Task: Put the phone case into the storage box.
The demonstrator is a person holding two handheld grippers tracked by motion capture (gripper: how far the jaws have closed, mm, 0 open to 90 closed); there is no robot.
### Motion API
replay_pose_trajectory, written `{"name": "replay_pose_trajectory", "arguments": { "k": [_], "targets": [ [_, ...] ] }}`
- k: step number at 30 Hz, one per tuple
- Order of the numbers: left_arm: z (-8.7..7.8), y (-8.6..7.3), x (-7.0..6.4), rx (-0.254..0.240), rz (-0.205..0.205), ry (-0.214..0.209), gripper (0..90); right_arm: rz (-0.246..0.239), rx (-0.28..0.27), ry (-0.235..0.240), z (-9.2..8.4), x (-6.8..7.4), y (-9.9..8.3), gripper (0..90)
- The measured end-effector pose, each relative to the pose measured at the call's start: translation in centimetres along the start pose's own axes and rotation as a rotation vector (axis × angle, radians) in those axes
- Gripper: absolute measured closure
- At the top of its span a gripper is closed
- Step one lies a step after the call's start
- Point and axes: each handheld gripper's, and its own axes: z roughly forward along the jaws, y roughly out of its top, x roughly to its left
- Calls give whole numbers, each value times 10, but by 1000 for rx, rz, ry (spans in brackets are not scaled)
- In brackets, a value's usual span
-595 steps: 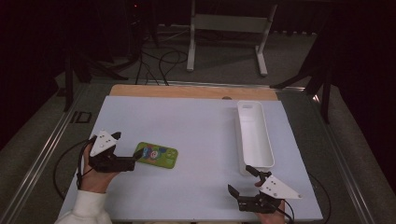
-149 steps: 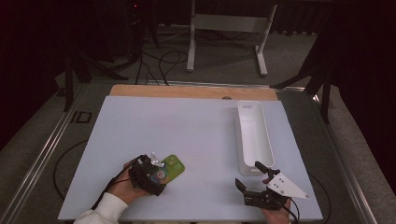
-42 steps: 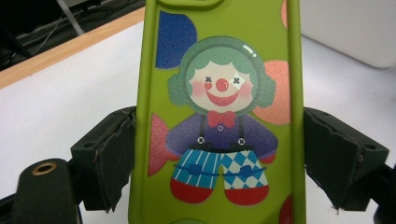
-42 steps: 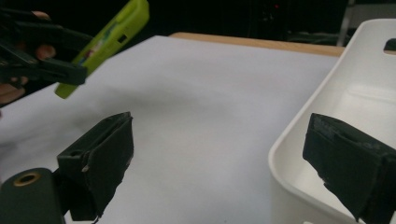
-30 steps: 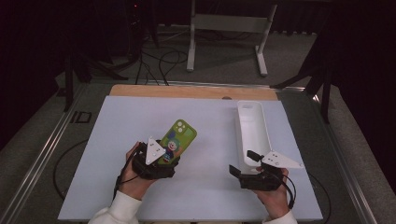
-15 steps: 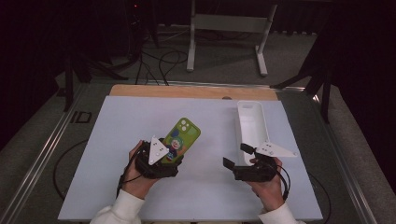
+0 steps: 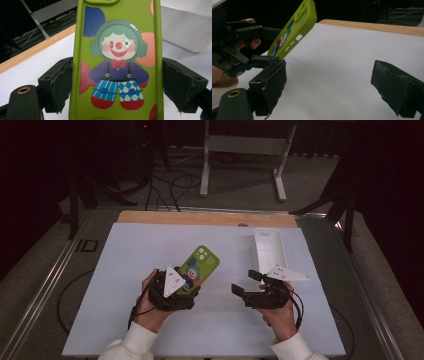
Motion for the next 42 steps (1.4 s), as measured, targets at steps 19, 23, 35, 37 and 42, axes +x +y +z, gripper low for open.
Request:
{"name": "replay_pose_trajectory", "arguments": {
  "k": [19, 23, 35, 37, 42],
  "targets": [
    [5, 9, -13, -21, 38, -9, 162, 30, 17, 60, 22, 8, 17, 105],
    [7, 11, -16, -21, 46, -11, 162, 45, 24, 78, 27, 8, 20, 108],
    [8, 14, -23, -34, 70, -13, 162, 65, 49, 111, 41, 11, 25, 130],
    [9, 14, -24, -37, 70, -14, 162, 67, 52, 118, 44, 11, 26, 138],
    [10, 14, -25, -39, 74, -10, 162, 71, 53, 128, 46, 12, 26, 155]
  ]
}}
